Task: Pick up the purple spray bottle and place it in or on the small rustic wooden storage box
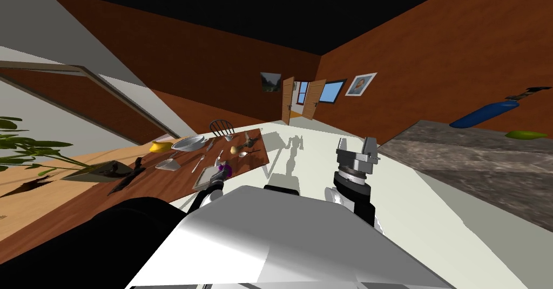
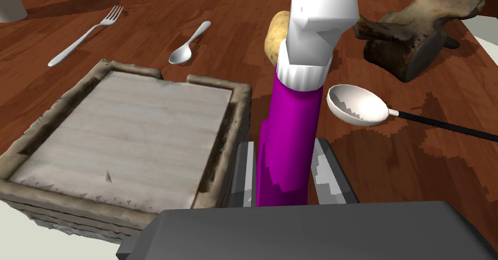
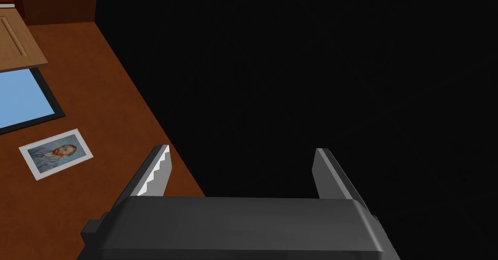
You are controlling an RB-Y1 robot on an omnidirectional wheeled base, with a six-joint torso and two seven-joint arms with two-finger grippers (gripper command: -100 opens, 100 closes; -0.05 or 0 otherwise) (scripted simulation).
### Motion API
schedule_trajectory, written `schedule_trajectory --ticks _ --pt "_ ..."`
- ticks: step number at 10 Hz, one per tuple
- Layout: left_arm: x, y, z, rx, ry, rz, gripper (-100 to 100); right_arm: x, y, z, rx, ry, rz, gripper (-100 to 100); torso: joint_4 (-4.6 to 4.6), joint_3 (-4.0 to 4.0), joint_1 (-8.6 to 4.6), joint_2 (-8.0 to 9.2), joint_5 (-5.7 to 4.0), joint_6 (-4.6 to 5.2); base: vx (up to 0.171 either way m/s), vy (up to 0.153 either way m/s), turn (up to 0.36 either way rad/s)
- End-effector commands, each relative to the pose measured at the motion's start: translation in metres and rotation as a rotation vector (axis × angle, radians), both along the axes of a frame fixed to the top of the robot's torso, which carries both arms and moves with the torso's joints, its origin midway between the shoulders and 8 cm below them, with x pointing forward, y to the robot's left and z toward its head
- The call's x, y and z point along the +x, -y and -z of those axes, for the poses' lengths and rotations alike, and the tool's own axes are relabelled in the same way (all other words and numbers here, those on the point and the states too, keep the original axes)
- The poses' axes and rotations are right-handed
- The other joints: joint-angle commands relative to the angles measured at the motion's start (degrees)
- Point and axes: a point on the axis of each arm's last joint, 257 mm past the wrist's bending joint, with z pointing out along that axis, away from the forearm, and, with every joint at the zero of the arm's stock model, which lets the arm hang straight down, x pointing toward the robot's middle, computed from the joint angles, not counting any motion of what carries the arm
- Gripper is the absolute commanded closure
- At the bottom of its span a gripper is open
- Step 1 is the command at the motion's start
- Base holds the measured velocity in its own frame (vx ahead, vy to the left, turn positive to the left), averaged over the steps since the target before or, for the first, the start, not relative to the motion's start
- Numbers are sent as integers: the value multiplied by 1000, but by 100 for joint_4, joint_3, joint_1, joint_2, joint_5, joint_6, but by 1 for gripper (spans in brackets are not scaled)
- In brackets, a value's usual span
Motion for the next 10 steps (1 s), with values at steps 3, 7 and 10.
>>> schedule_trajectory --ticks 3,7,10 --pt "-5 -7 -18 -5 6 13 100 0 0 0 0 0 0 0 3 4 30 6 5 1 -10 12 29" --pt "10 -6 -44 39 -9 84 100 0 0 0 0 0 0 0 9 14 67 21 9 5 -36 92 20" --pt "23 -3 -62 75 -23 139 100 0 0 0 0 0 0 0 7 12 85 19 10 4 -33 103 19"
